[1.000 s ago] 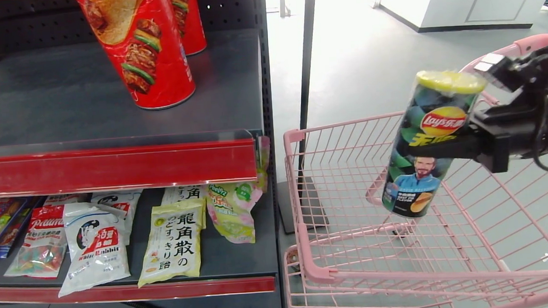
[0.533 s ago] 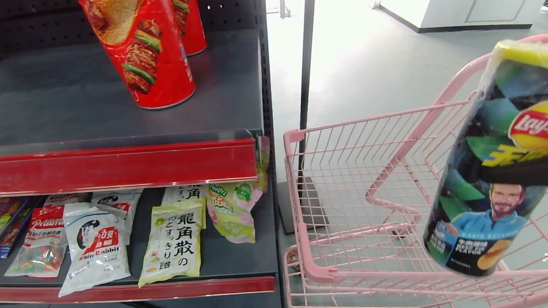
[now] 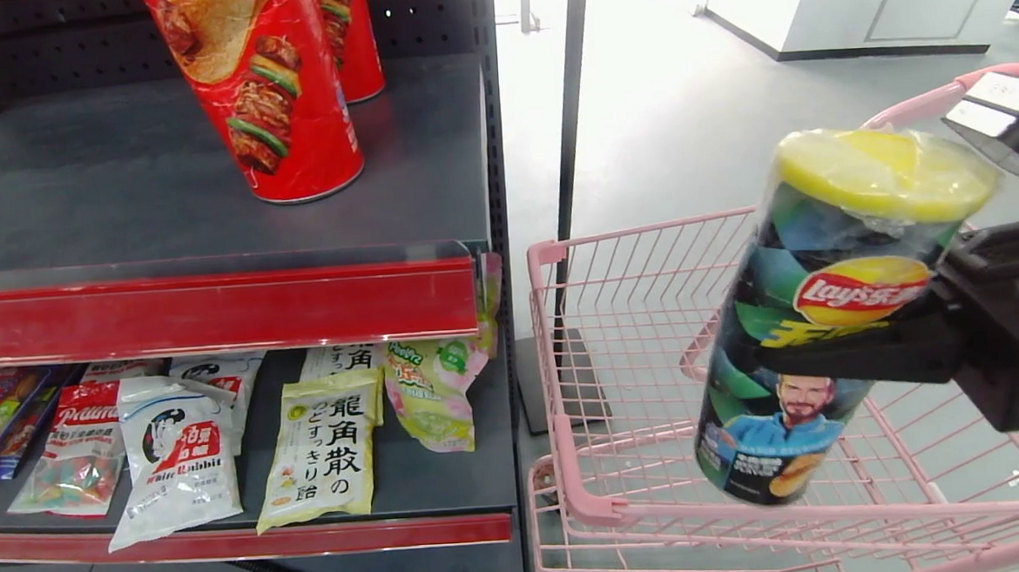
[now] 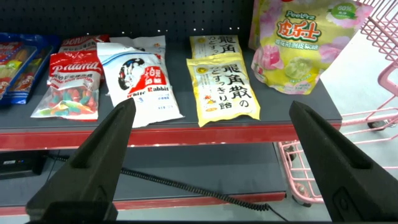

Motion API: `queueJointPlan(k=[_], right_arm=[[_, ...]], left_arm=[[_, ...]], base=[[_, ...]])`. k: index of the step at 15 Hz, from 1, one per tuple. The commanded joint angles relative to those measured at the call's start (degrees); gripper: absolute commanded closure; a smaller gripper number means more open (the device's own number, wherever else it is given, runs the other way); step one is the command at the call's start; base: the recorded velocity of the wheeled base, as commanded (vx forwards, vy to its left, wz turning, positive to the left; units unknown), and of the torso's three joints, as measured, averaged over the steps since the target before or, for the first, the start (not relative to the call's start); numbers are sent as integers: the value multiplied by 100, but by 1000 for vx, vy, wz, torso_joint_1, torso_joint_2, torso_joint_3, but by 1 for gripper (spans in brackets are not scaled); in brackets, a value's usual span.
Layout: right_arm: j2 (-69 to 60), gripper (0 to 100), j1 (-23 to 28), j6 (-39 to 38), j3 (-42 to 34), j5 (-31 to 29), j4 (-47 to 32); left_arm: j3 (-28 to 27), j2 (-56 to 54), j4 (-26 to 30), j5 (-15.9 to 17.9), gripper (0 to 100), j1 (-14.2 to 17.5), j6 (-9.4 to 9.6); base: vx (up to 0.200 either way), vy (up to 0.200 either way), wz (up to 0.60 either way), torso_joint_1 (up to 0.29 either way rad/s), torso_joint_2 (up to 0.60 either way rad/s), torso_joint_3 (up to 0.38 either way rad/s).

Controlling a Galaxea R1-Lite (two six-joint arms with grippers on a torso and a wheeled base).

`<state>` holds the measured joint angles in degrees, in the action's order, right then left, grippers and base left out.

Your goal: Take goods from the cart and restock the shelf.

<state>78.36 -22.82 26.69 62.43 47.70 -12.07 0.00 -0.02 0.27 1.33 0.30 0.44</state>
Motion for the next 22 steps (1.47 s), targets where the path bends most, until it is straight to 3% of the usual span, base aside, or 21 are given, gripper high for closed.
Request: queueJointPlan(k=[1,6,22], right_arm=[[338,100,-109,-32,59,-182,354],[347,100,-434,-58,120,-815,381],[408,100,-319,-102,182,-815,398]], left_arm=[[0,2,0,-1,0,5,0],[0,2,0,-1,0,5,0],[0,2,0,-1,0,5,0]], base=[[0,0,0,0,0,0],[0,0,0,0,0,0],[0,0,0,15,-54,-38]])
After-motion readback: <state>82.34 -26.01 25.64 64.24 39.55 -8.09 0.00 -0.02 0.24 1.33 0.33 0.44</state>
